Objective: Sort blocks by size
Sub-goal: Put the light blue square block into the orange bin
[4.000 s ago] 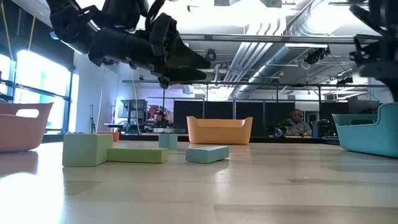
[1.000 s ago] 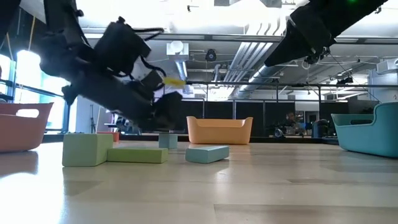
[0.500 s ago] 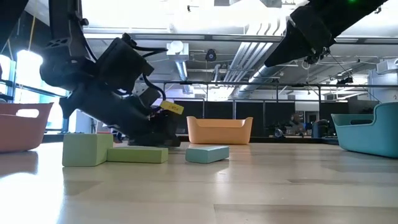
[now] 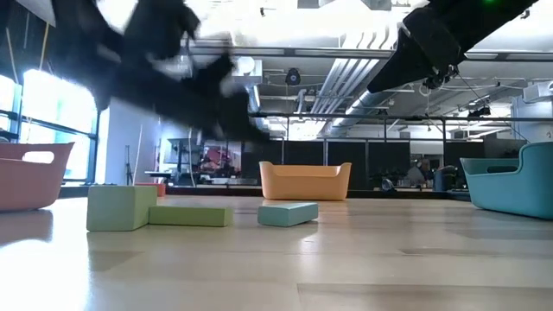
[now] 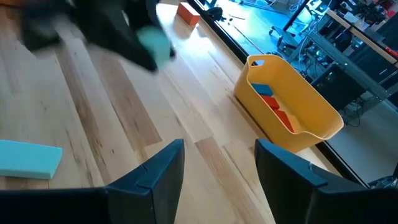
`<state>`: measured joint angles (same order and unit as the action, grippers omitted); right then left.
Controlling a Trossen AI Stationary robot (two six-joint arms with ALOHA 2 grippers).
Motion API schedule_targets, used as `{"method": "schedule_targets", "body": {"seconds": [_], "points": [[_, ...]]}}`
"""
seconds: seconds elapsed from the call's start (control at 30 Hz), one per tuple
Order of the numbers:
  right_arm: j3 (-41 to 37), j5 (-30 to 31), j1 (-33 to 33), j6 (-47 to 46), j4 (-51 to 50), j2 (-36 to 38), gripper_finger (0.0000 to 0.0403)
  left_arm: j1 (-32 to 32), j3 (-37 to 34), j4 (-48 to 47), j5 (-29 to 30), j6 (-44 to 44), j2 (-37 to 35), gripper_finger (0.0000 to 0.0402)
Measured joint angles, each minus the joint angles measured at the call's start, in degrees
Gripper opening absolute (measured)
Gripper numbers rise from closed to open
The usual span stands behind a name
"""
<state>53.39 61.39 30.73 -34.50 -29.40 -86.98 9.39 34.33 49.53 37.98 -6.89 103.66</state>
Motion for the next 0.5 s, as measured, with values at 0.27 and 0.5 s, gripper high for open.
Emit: {"method": "schedule_targets", "body": {"seconds": [0.27,0.5], "points": [[0.0,0.0,0.0,0.0,0.1,0.0,0.0192,4.6,0.0,0.6,-22.0,22.9,-20.3,0.0097],[0.0,0.0,0.0,0.0,0.5,0.0,0.0192,7.4,0.1,-0.1,-50.6,18.6,-31.1,0.0097]]}}
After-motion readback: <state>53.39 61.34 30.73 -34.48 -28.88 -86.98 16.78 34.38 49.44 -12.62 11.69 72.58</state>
